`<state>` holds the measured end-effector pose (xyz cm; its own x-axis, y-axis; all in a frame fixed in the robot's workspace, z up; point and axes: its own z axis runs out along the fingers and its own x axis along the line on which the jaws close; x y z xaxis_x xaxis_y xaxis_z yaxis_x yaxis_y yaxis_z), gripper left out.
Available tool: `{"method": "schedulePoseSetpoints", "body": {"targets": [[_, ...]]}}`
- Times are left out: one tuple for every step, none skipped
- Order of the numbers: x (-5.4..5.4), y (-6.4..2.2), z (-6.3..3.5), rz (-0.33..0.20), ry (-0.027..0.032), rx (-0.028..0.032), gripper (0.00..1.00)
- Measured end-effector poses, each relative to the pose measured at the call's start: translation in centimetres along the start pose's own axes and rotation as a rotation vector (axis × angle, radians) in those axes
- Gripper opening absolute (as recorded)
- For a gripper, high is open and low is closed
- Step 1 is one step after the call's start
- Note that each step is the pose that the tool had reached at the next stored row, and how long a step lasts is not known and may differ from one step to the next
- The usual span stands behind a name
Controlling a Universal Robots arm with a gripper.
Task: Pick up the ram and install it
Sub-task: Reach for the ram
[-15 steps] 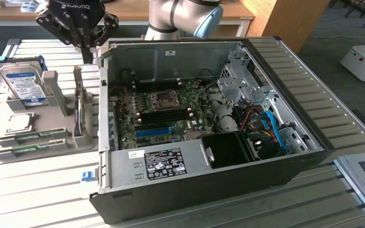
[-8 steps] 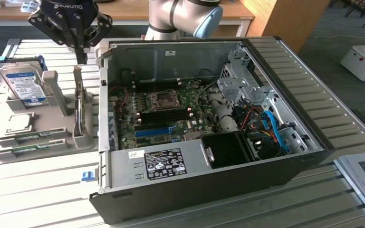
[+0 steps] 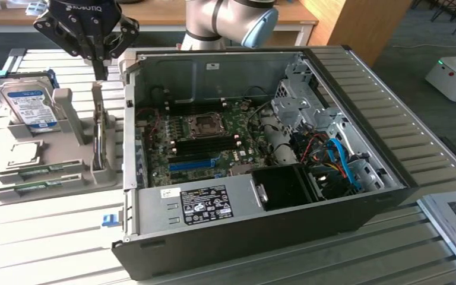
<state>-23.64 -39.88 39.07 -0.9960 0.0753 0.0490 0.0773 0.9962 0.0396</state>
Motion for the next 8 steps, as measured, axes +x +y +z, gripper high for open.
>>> {"method": "schedulePoseSetpoints", "body": {"targets": [[0.00, 0.00, 0.00, 0.000, -0.0001, 0.0000, 0.10], [0.03, 0.00, 0.00, 0.000, -0.0001, -0.0001, 0.10], [0.08, 0.00, 0.01, 0.000, -0.0001, -0.0001, 0.10], [0.14, -0.01, 0.01, 0.000, 0.0000, 0.0000, 0.10], [0.21, -0.02, 0.01, 0.000, 0.0000, 0.0000, 0.10], [0.33, -0.03, 0.01, 0.000, 0.0000, 0.0000, 0.10], [0.46, -0.04, 0.02, 0.000, 0.0000, 0.0000, 0.10], [0.59, -0.05, 0.03, 0.000, 0.0000, 0.0000, 0.10]]}}
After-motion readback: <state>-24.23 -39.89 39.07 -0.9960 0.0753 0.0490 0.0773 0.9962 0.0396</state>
